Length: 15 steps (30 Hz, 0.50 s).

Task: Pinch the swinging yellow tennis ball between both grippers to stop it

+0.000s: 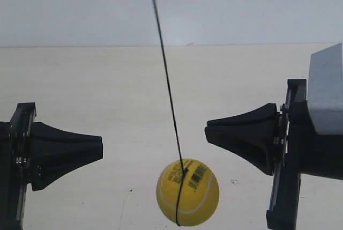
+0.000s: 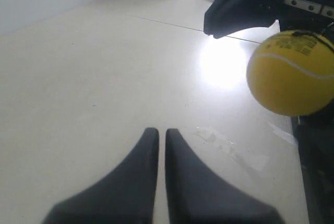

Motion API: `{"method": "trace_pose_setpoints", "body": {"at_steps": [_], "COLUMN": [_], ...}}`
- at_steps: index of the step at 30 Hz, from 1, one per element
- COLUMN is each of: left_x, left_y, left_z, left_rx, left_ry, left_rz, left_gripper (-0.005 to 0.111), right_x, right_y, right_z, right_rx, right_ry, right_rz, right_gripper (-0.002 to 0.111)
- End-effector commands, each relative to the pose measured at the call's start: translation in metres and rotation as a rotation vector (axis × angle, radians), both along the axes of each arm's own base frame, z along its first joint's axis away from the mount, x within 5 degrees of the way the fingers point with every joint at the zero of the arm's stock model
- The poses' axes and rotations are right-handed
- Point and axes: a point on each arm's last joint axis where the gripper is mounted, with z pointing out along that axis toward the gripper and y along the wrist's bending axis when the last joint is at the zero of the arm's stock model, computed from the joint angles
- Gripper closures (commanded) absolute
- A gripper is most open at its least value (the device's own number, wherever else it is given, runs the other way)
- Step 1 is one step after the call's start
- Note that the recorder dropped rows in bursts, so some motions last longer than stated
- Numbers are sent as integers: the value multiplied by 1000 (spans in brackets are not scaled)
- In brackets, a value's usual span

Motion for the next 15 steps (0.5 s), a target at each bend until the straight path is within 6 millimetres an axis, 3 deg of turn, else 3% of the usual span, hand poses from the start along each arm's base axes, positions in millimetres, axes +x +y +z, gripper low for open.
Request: {"method": "trace_pose_setpoints", "body": {"at_steps": [1, 15], "left_x": [-1, -6], "left_y": [-2, -4], "left_z": [4, 3], "left_rx": [-38, -26], "left_ry": [-11, -16], "left_rz": [-21, -85], "left_gripper": [102, 102], "right_x": [-1, -2], "right_y": [1, 4], "right_z": [2, -4], "right_rx": [7, -12], "right_ry": [1, 47], "right_rz": [17, 60], "right_gripper": [108, 108]}}
